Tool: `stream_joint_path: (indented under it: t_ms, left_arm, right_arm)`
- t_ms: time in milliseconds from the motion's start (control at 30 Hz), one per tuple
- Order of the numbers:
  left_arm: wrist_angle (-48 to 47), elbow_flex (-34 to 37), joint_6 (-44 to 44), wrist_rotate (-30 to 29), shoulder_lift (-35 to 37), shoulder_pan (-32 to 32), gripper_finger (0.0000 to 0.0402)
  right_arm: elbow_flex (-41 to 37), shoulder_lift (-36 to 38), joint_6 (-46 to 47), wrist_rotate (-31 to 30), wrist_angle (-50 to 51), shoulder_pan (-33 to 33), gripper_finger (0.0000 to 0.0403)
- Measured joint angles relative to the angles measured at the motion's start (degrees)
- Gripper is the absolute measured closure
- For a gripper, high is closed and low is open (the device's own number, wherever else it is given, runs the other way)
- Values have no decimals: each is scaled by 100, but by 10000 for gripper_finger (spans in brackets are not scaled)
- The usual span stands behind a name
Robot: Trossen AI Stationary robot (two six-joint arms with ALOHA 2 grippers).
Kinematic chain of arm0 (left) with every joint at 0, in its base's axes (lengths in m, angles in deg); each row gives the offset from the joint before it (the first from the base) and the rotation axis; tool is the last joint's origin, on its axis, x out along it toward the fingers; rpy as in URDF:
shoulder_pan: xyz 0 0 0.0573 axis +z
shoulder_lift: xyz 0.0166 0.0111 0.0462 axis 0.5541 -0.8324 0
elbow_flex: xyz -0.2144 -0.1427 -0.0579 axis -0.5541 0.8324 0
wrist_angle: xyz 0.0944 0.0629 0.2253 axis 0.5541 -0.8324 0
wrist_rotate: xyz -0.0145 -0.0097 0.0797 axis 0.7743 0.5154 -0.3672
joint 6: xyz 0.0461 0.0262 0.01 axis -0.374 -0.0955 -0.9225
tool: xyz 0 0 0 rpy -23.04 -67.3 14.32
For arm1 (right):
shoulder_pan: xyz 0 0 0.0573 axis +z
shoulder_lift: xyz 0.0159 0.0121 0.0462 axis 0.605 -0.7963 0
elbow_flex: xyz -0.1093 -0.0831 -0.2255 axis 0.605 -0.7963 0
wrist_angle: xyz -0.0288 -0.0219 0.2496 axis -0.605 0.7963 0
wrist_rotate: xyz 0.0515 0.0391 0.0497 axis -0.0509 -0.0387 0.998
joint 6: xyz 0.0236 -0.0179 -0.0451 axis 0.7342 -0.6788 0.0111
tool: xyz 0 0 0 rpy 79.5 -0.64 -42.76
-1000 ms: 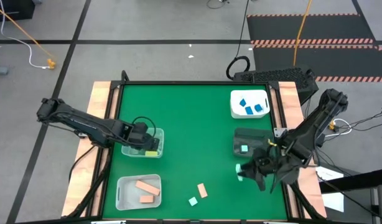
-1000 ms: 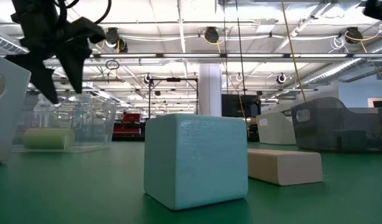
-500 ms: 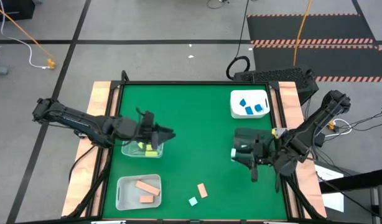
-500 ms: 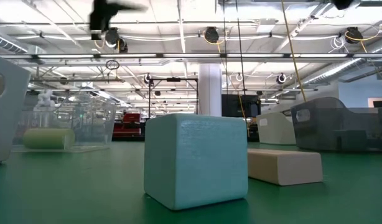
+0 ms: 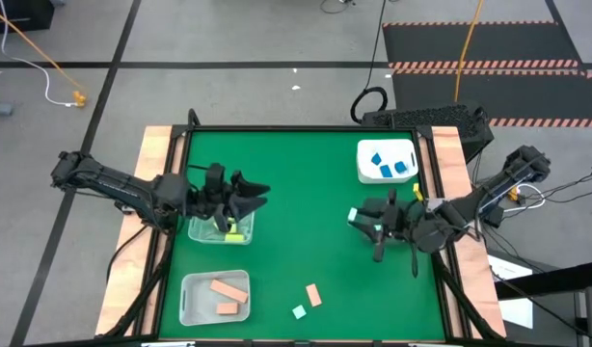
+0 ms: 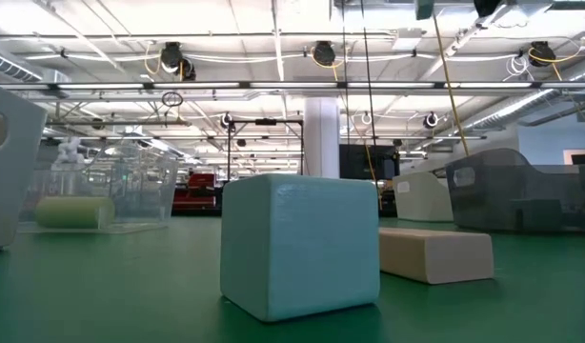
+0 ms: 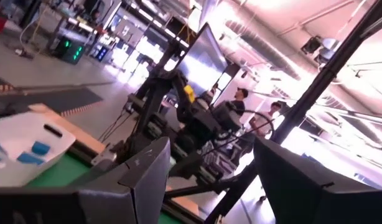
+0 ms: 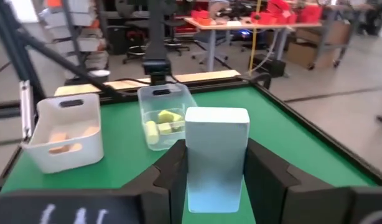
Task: Sort & place blocks by color
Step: Put the light blue block into the black bin
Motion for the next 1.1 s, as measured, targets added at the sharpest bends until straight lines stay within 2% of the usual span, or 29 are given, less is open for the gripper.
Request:
stream_joint_path:
  t_ms: [133,233,400,533,700,867,1100]
  left_arm:
    - [-229,0,244,4,-4,-8,170]
    - [-353,0,378,6,-4,-13,169]
    - [-588,0,545,11,-6,-19,169]
    - [-724,2,586,13,-7,-19,169]
    - [-793,2,556,12,-7,-6,170]
    - [-793,2,433,11,-7,1,169]
    - [-848,2,438,11,-7,-3,169]
  right_arm:
    - [0,2,914,18,398,-229,292]
    - [0,2,2084,94,1345,-329,290]
    - [0,2,4277,1076,3216,-468,290]
    - [0,2,5741,1906,4335,-527,291]
    - [0,2,6804,2045,5318,-527,292]
    - [-4,-110,7610,2478,6414,-562,290]
    - [-4,-164,7765,2594,6490,-560,279]
